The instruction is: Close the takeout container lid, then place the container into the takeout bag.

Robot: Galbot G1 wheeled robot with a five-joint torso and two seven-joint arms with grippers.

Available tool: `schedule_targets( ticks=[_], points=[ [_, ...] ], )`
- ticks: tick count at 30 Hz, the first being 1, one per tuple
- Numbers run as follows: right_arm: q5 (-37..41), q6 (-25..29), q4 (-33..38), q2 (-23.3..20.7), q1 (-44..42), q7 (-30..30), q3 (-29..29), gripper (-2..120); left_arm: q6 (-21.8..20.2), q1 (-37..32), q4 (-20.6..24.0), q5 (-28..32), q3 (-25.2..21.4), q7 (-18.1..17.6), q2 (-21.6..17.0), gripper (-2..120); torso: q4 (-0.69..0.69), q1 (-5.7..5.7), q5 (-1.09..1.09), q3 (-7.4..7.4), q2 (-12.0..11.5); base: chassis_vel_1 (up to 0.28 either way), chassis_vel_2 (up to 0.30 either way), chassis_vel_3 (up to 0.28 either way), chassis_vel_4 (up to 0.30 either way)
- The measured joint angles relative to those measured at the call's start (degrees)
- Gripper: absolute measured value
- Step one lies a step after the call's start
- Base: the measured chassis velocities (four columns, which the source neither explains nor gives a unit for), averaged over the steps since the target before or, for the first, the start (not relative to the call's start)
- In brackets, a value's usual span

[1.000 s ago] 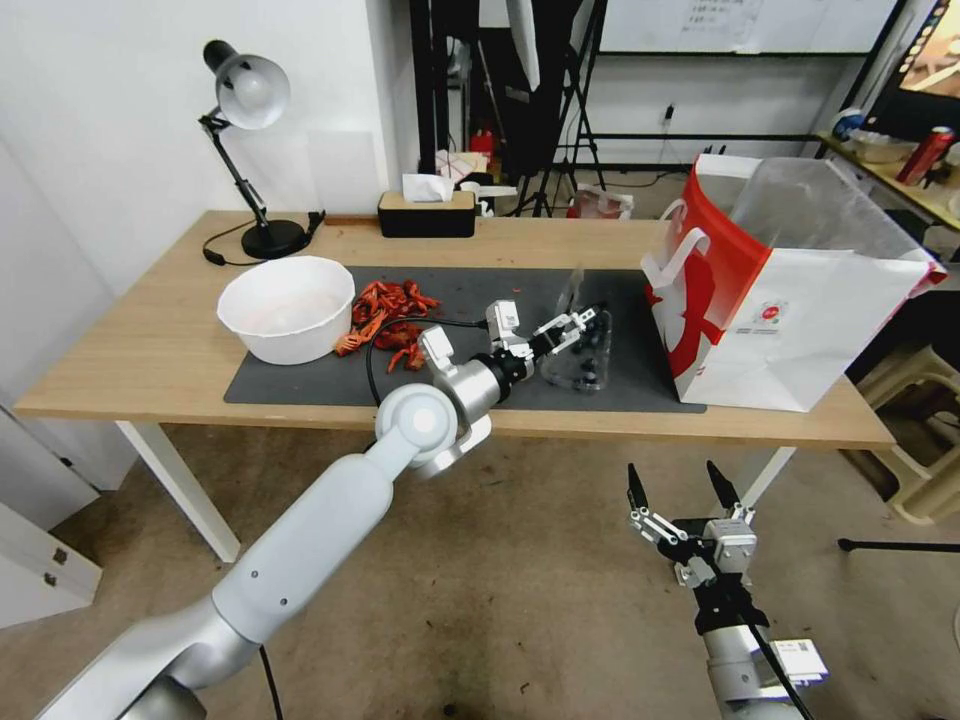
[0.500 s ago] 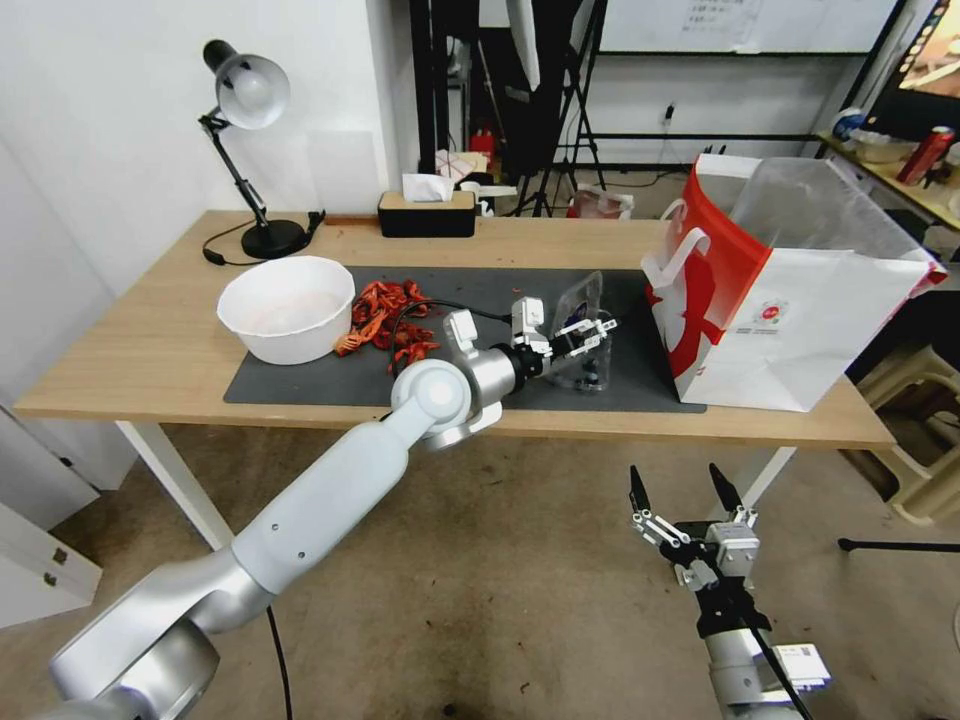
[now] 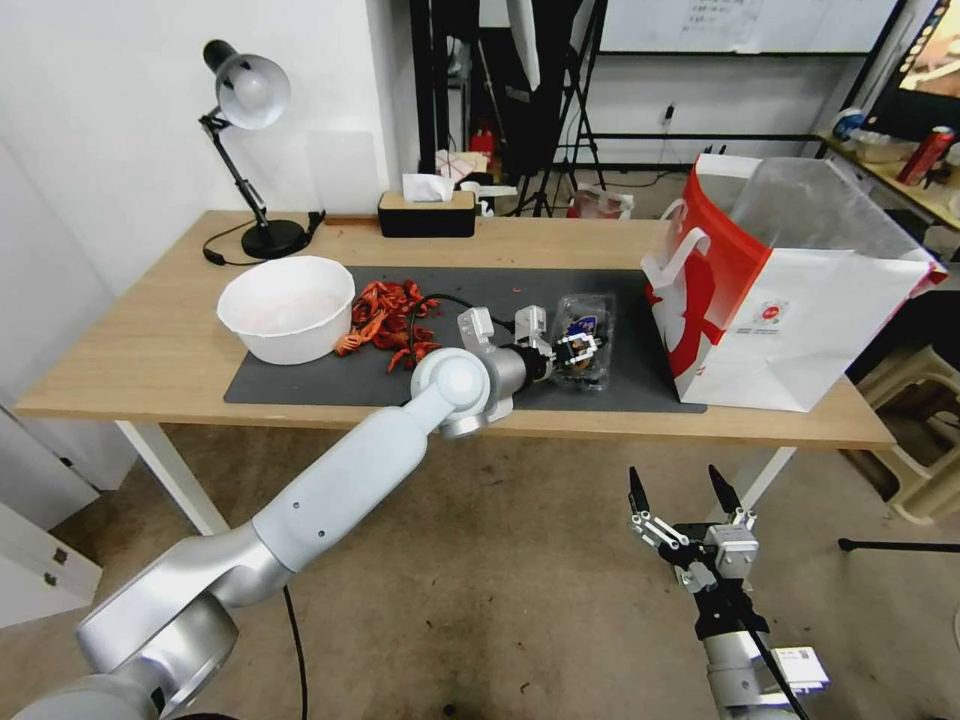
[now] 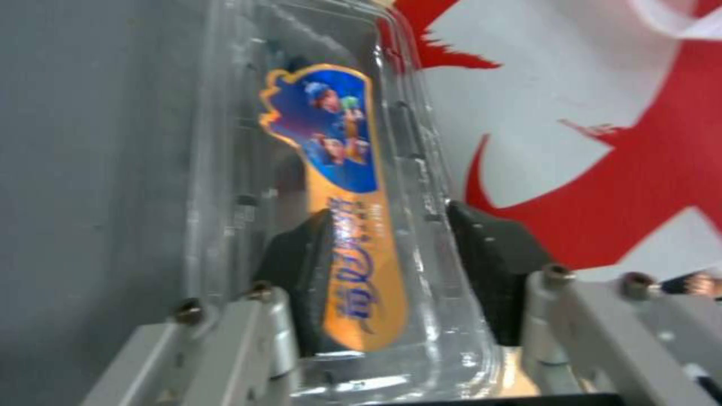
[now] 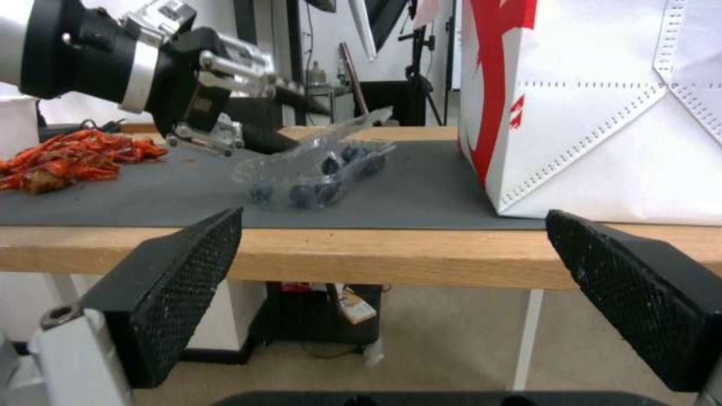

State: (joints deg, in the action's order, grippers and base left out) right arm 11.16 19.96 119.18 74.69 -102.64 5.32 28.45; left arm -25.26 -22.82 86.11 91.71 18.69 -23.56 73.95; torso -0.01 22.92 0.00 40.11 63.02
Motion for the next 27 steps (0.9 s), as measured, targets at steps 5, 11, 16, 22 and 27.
schedule_targets(
  ticks=[5, 11, 16, 22, 27],
  points=[
    [0.30, -0.28, 0.88, -0.11, 0.42, -0.40, -0.15, 100, -2.53, 0.39, 1.04, -0.58, 0.31, -3.05, -0.35, 19, 0.01, 0.00, -0.01, 0.00, 0.00, 0.000, 0.000, 0.000, 0.000],
    [5.47, -2.27, 2.33, -1.10, 1.77, -1.63, -0.12, 100, -3.53, 0.43, 1.60, -0.65, 0.71, -3.89, -0.47, 0, 0.01, 0.00, 0.00, 0.00, 0.01, 0.000, 0.000, 0.000, 0.000],
    [15.04, -5.26, 3.85, -3.05, 4.59, -3.56, 0.97, 100, -3.55, 0.63, 1.32, -0.64, 0.84, -4.56, -0.25, 0, 0.00, 0.00, 0.00, 0.00, 0.01, 0.000, 0.000, 0.000, 0.000],
    [29.18, -10.19, 5.36, -4.98, 9.45, -3.52, 1.78, 100, -3.46, 0.66, 1.09, -0.92, 0.88, -4.93, -0.20, 0, 0.01, 0.00, 0.00, 0.00, 0.01, 0.000, 0.000, 0.000, 0.000],
    [43.36, -14.69, 6.04, -6.26, 15.11, -0.97, 1.88, 100, -3.21, 0.65, 1.02, -1.09, 0.87, -5.13, -0.16, 0, 0.01, 0.00, 0.00, 0.00, 0.01, 0.000, 0.000, 0.000, 0.000]
  ],
)
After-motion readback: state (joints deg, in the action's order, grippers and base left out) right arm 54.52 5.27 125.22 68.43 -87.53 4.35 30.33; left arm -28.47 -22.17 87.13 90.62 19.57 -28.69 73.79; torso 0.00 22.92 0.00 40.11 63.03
